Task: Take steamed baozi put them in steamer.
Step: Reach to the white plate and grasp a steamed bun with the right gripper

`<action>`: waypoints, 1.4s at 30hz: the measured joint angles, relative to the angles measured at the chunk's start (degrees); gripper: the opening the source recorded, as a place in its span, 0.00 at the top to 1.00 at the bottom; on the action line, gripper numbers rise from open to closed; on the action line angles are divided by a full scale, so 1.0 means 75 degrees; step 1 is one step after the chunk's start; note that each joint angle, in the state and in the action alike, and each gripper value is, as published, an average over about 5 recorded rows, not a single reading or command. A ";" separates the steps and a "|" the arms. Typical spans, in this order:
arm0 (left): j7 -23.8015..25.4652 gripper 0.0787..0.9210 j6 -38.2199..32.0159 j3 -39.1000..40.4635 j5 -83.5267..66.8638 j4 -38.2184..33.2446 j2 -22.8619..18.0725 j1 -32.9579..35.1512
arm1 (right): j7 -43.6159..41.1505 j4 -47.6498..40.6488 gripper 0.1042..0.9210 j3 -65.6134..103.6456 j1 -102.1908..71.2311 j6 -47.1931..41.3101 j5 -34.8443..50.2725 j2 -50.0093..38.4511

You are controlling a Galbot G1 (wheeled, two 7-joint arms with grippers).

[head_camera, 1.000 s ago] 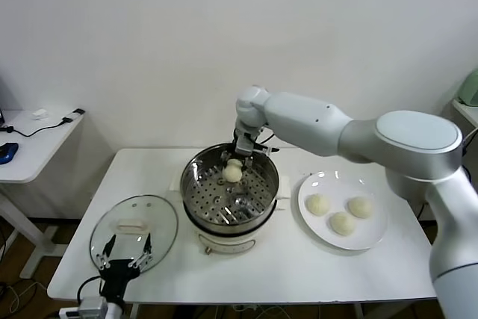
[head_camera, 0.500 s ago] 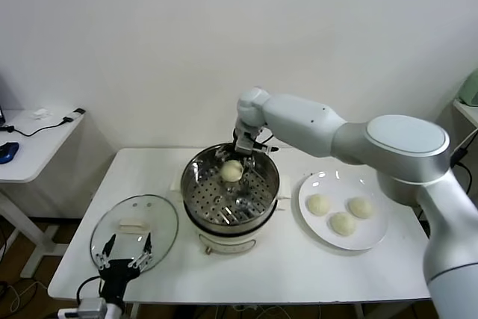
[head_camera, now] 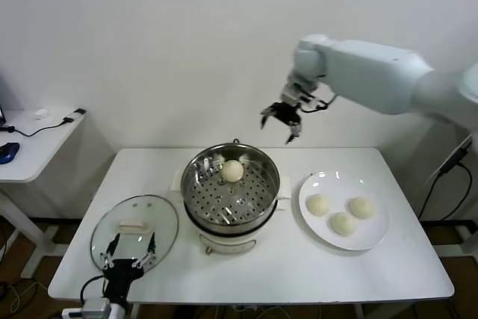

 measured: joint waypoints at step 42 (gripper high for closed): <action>-0.0046 0.12 -0.0080 -0.0140 0.0133 -0.0094 -0.0109 0.0362 | 0.1870 -0.0112 0.39 0.2345 -0.4213 -0.4232 -0.0275 -0.1161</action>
